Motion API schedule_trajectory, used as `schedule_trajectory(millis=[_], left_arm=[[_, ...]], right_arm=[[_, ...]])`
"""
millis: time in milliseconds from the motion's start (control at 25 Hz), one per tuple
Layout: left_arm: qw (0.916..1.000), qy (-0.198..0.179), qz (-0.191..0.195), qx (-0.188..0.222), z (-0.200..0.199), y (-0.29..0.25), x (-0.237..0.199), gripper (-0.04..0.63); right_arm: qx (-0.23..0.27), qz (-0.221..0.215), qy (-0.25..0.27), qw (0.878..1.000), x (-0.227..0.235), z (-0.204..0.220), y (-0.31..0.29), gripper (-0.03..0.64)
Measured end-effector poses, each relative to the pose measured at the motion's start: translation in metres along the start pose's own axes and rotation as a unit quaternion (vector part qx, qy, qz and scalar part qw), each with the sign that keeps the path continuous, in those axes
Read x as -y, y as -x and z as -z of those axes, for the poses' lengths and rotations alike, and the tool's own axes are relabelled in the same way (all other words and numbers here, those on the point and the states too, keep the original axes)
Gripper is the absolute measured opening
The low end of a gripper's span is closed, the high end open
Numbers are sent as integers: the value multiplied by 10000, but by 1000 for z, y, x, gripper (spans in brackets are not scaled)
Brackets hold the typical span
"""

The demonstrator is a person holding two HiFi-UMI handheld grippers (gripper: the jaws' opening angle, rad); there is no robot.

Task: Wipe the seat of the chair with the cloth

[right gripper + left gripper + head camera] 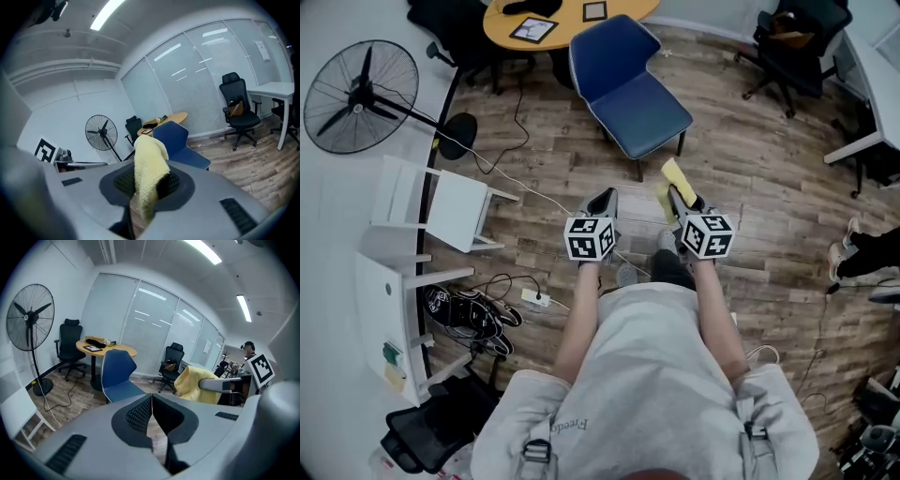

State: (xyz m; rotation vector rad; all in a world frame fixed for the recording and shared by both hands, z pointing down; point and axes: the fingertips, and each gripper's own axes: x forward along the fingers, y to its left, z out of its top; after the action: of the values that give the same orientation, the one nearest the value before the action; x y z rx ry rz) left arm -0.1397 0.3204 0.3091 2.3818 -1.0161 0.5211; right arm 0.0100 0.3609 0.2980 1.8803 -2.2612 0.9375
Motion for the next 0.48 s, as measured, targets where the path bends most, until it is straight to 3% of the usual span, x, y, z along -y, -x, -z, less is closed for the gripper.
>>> schedule_trajectory(millis=[200,480], left_arm=[[9998,12,-185,93,-34,-34,9,28],[9985,-263,-475,119,-70,-68,31,28]], right_arm=[[35,-190,187,9996,29,-42,-17,77],[130,-393,115,9991,75,-86,-36,78]])
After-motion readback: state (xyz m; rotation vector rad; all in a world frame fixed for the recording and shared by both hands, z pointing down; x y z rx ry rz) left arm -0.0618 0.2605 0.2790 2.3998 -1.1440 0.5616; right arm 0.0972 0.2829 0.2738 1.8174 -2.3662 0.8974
